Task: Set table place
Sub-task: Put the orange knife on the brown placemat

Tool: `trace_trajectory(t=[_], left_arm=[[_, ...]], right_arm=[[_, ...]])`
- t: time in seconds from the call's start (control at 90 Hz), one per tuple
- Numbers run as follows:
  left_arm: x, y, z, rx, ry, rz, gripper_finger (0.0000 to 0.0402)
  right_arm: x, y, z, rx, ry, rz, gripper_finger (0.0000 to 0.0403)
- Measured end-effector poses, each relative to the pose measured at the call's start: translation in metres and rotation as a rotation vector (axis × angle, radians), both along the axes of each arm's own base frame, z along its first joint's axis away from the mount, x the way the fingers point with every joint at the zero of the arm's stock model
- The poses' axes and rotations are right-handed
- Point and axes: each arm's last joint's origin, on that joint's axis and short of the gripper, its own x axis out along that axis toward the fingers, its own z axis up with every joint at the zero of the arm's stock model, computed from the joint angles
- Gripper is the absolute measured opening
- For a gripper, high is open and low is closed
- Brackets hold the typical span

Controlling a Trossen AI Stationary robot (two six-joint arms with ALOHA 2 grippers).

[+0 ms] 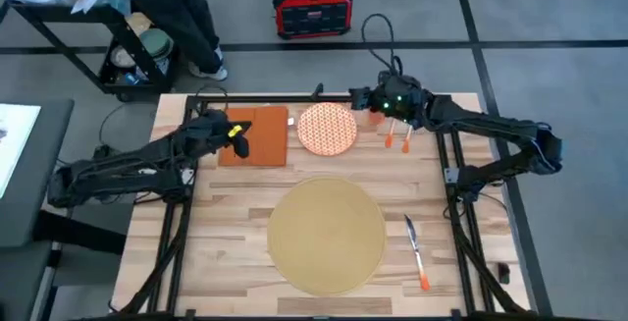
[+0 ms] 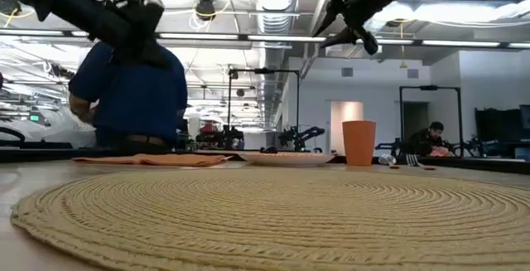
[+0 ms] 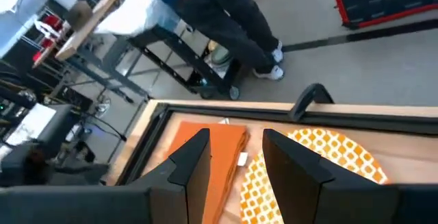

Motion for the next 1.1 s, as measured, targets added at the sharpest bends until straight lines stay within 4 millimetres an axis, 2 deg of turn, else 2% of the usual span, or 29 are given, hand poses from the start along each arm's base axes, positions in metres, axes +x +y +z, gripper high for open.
trace_trajectory(t=[0.156, 0.311, 0.422, 0.589, 0.722, 0.878, 0.989, 1.1], left_arm=[[0.007, 0.001, 0.009, -0.009, -0.133, -0.058, 0.0000], [0.017, 0.011, -0.002, -0.136, -0.162, 0.003, 0.0000], [0.030, 0.022, -0.021, -0.196, -0.065, 0.016, 0.0000], [0.048, 0.046, -0.046, -0.273, 0.111, 0.067, 0.0000], [0.059, 0.066, -0.042, -0.334, 0.154, 0.113, 0.0000], [0.053, 0.087, -0.017, -0.359, 0.216, 0.197, 0.0000], [0.036, 0.092, -0.001, -0.371, 0.312, 0.233, 0.0000], [0.021, 0.090, 0.011, -0.354, 0.354, 0.246, 0.0000]], right_arm=[[-0.019, -0.028, -0.003, 0.002, 0.052, -0.003, 0.0123], [-0.049, -0.053, -0.017, 0.095, 0.201, 0.070, 0.0123], [-0.061, -0.054, -0.028, 0.130, 0.344, 0.144, 0.0123], [-0.057, -0.046, -0.030, 0.077, 0.417, 0.268, 0.0123], [-0.037, -0.037, -0.019, 0.005, 0.292, 0.339, 0.0123], [0.007, -0.031, -0.016, -0.075, 0.209, 0.425, 0.0123], [0.040, -0.045, -0.015, -0.081, 0.226, 0.444, 0.0123], [0.072, -0.063, -0.002, -0.100, 0.237, 0.488, 0.0123]])
